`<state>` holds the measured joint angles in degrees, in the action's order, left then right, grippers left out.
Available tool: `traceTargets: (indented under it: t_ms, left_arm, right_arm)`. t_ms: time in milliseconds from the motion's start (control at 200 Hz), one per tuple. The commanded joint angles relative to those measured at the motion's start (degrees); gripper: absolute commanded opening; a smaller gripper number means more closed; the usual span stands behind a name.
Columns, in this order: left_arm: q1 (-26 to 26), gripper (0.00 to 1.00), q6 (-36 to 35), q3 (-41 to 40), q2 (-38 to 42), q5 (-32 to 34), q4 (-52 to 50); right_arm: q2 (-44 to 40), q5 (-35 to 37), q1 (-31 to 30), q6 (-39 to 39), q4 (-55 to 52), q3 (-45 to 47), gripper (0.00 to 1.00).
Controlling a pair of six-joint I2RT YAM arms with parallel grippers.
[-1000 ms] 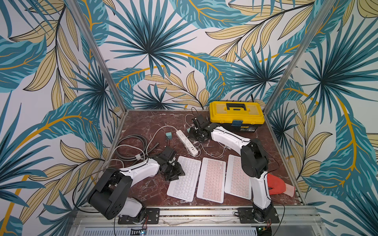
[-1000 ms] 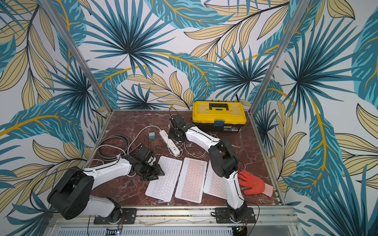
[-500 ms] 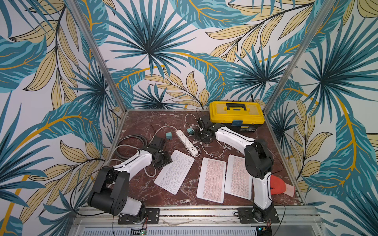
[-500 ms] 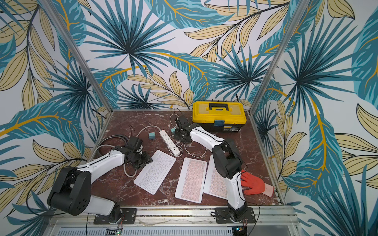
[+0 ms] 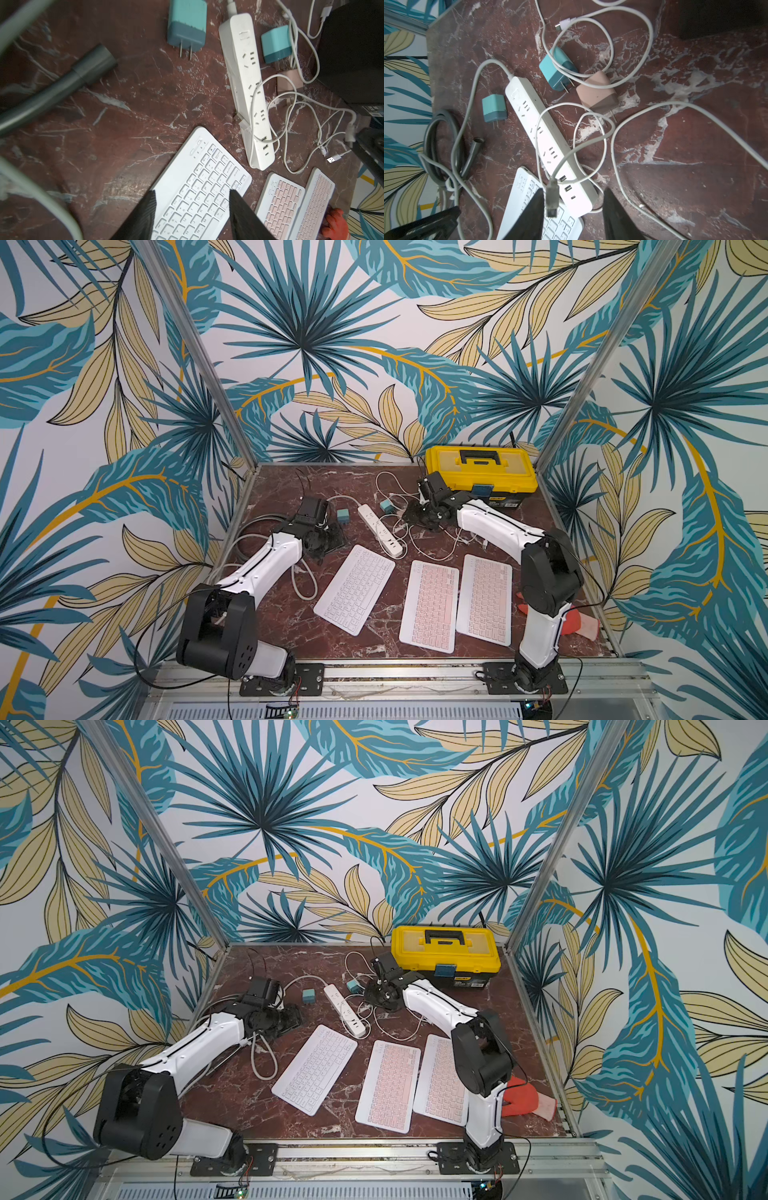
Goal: Unplug the wireless keyboard
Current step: Place the power cord at the center of the board, then reset both arms
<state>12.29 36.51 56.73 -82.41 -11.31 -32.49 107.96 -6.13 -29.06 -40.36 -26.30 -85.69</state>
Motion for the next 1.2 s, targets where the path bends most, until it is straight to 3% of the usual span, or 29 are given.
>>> traceTargets:
  t_ms: [0, 270, 416, 596, 641, 751, 856, 966, 1192]
  left_arm:
    - [-0.9, 0.60, -4.1, 3.1, -0.4, 2.6, -0.2]
    - [-4.6, 0.68, -8.6, 5.7, -0.8, 7.4, -0.1]
    - [-6.4, 0.83, -11.0, 7.7, -3.0, 9.6, 0.0]
    - [-6.7, 0.95, -12.6, 6.1, -4.6, 19.8, 2.4]
    - [-6.8, 1.00, -13.6, 4.2, -3.7, 20.6, 5.1]
    - [-6.8, 0.99, -18.3, -5.2, 3.7, 23.0, 20.2]
    - [-7.6, 0.99, -24.2, -13.1, 9.8, 23.1, 31.3]
    - [-9.8, 1.00, -24.8, -15.9, 10.6, 22.9, 34.2]
    - [-14.1, 0.99, -27.1, -27.8, 9.8, 22.3, 54.5]
  right_arm:
    - [-3.7, -1.9, 1.4, 0.0, 1.2, 2.6, 0.49]
    - [-12.8, 10.4, 5.0, 8.7, -6.6, 4.7, 0.51]
    - [-16.6, 16.4, 8.7, 14.7, -6.2, 9.4, 0.67]
    - [-22.4, 17.2, 15.2, 19.7, 2.2, 18.3, 0.87]
    - [-24.5, 19.2, 16.3, 20.9, 4.7, 21.1, 0.99]
    - [-29.7, 25.0, 17.7, 24.3, 10.3, 28.0, 0.99]
    - [-33.3, 25.0, 20.4, 23.5, 14.3, 34.2, 0.99]
    - [-34.6, 24.6, 23.2, 21.8, 17.6, 38.4, 0.99]
    - [-37.3, 30.2, 25.9, 21.2, 26.9, 47.4, 0.99]
